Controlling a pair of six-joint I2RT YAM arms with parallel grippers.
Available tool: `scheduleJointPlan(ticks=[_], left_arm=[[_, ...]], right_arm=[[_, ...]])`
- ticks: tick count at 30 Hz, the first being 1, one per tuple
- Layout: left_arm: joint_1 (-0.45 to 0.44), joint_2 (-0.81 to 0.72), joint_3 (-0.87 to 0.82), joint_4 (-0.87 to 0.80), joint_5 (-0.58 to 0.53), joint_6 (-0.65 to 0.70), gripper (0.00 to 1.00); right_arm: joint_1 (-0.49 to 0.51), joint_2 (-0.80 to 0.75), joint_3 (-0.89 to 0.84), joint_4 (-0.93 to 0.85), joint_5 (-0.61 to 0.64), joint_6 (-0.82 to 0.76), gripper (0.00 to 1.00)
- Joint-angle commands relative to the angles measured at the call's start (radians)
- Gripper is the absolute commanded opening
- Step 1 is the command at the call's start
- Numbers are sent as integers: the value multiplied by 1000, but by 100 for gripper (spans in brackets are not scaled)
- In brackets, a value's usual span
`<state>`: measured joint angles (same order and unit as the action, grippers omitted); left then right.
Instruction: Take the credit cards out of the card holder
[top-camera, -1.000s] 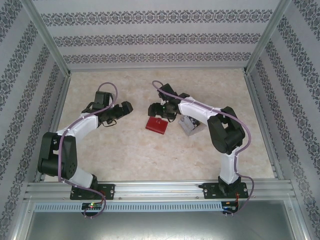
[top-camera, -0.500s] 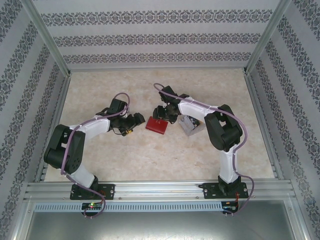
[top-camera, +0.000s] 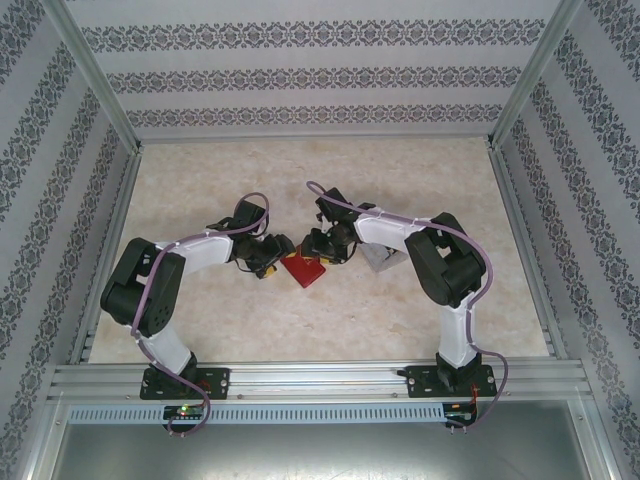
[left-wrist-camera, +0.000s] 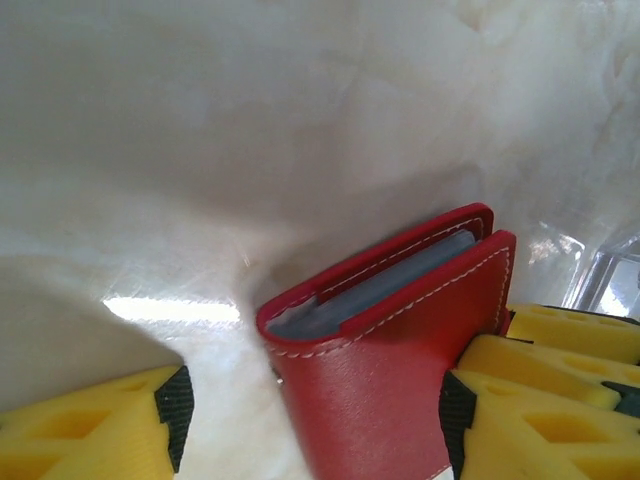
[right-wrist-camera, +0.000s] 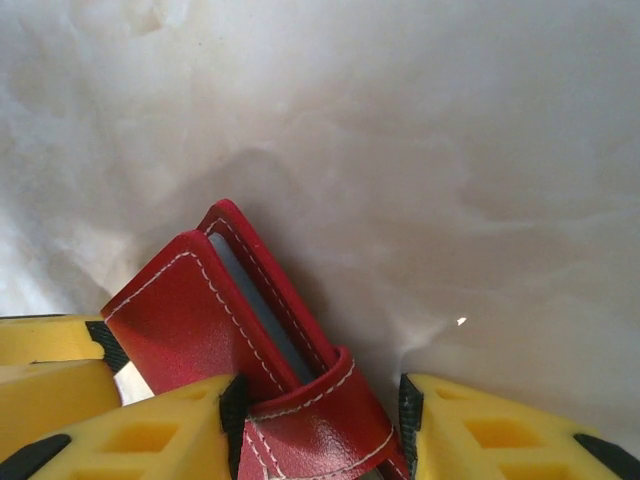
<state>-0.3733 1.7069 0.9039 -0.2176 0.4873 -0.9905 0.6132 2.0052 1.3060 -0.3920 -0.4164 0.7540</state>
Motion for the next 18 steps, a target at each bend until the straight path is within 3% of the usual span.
scheduleJointPlan(ticks=[1, 8, 18], left_arm=[[-15, 26, 8, 34, 52, -15, 64], [-16, -10, -13, 18, 68, 9, 59], [-15, 14, -42, 98, 140, -13, 52]], right_arm=[[-3, -42, -17, 10, -24, 26, 47], [-23, -109, -73, 18, -18, -4, 46], [-23, -92, -128, -2, -37, -28, 34]])
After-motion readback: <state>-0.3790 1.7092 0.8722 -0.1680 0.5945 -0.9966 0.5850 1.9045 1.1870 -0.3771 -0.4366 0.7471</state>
